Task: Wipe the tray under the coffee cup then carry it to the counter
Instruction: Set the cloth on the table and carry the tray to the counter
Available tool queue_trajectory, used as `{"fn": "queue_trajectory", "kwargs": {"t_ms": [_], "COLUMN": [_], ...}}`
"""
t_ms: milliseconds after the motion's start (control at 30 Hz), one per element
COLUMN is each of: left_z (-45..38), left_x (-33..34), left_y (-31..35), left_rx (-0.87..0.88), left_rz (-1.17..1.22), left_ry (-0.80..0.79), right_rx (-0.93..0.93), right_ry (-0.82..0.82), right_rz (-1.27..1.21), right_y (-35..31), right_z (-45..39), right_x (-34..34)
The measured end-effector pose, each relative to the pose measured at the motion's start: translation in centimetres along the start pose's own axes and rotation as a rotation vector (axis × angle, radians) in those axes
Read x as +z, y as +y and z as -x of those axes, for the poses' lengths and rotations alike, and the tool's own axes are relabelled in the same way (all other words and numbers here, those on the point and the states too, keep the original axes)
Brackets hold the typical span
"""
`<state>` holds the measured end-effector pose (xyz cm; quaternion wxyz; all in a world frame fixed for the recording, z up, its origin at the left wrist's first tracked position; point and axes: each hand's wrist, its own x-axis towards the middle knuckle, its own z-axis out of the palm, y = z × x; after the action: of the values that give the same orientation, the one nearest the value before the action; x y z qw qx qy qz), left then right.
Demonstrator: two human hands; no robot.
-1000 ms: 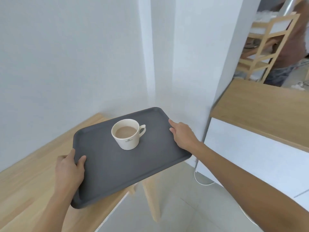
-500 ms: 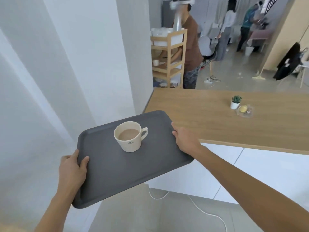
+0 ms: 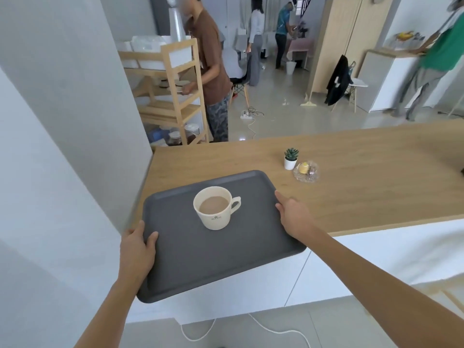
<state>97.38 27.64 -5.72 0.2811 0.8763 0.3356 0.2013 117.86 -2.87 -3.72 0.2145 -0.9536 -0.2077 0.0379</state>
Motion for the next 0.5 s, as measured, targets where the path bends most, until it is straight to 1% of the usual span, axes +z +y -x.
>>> {"fn": "queue_trajectory", "kwargs": {"t_ms": [233, 333, 500], "left_z": [-9.6, -11.6, -14.4], "left_x": [7.8, 10.5, 14.8], "left_y": [1.9, 2.6, 3.5], "left_rx": [0.084, 0.099, 0.061], "left_rz": [0.024, 0.035, 0.056], "left_ry": [-0.122, -0.165, -0.208], "right_rx": [0.168, 0.222, 0.265], "right_ry": [0.042, 0.038, 0.024], "right_rz": [0.021, 0.027, 0.02], "right_y": [3.5, 5.0, 7.8], "right_z": [-6.1, -7.9, -11.3], "right_x": [1.7, 2.4, 3.8]}}
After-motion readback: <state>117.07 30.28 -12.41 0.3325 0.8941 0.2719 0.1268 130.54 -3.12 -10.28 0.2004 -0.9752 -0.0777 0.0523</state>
